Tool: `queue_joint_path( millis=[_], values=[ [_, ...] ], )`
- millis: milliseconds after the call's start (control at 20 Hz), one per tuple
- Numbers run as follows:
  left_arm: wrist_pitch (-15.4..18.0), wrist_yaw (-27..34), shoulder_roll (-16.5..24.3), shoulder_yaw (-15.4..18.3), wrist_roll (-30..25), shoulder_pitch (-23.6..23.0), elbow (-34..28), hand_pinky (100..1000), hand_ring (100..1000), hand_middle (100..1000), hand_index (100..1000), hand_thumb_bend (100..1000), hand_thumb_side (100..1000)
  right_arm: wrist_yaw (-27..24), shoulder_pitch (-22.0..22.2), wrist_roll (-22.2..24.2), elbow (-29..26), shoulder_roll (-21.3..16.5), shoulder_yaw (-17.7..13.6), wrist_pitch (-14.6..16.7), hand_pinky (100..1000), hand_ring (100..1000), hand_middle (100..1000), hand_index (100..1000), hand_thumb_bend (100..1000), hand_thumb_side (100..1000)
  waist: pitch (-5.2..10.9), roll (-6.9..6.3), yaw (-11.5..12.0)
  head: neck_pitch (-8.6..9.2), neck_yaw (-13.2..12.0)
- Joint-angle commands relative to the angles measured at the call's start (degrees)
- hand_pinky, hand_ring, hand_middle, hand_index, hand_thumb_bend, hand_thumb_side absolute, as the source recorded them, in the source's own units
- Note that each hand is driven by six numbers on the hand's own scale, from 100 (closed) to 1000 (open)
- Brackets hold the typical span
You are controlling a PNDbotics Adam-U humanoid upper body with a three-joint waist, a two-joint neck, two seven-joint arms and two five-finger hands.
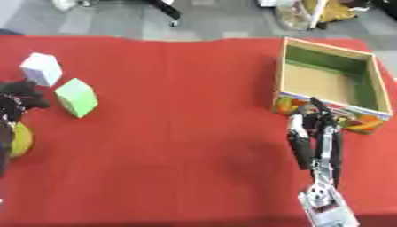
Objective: Pick up the objects with one hand, pass them to the other hand, and then place them into the box on the other side of the table.
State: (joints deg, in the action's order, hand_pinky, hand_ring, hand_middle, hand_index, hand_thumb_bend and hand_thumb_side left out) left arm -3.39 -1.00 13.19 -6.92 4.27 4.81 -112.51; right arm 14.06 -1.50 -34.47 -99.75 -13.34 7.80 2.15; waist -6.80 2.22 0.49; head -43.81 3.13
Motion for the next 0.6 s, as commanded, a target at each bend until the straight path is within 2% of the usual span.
queue_joint_path(
  millis=[50,450,600],
  values=[
    [0.07,-0.24,0.09,-0.1,-0.33,0.77,-0.49,818,579,579,726,100,941,-0.28,-0.54,-0.06,-0.58,-0.29,-0.19,0.08,400,485,489,865,100,721,-0.62,0.15,0.05,-0.31,0.07],
    [0.14,-0.04,0.12,0.13,-0.23,0.58,-0.4,819,578,578,727,100,936,-0.17,-0.48,0.03,-0.62,-0.28,-0.17,-0.06,400,485,489,865,100,720,0.0,0.23,0.39,-0.31,0.05],
    [0.15,-0.42,0.62,0.47,-0.27,0.44,-0.49,820,580,580,730,100,890,-0.06,-0.26,0.25,-0.53,-0.29,-0.08,-0.11,401,485,489,866,100,720,0.46,0.23,0.38,-0.31,0.04]
  ],
)
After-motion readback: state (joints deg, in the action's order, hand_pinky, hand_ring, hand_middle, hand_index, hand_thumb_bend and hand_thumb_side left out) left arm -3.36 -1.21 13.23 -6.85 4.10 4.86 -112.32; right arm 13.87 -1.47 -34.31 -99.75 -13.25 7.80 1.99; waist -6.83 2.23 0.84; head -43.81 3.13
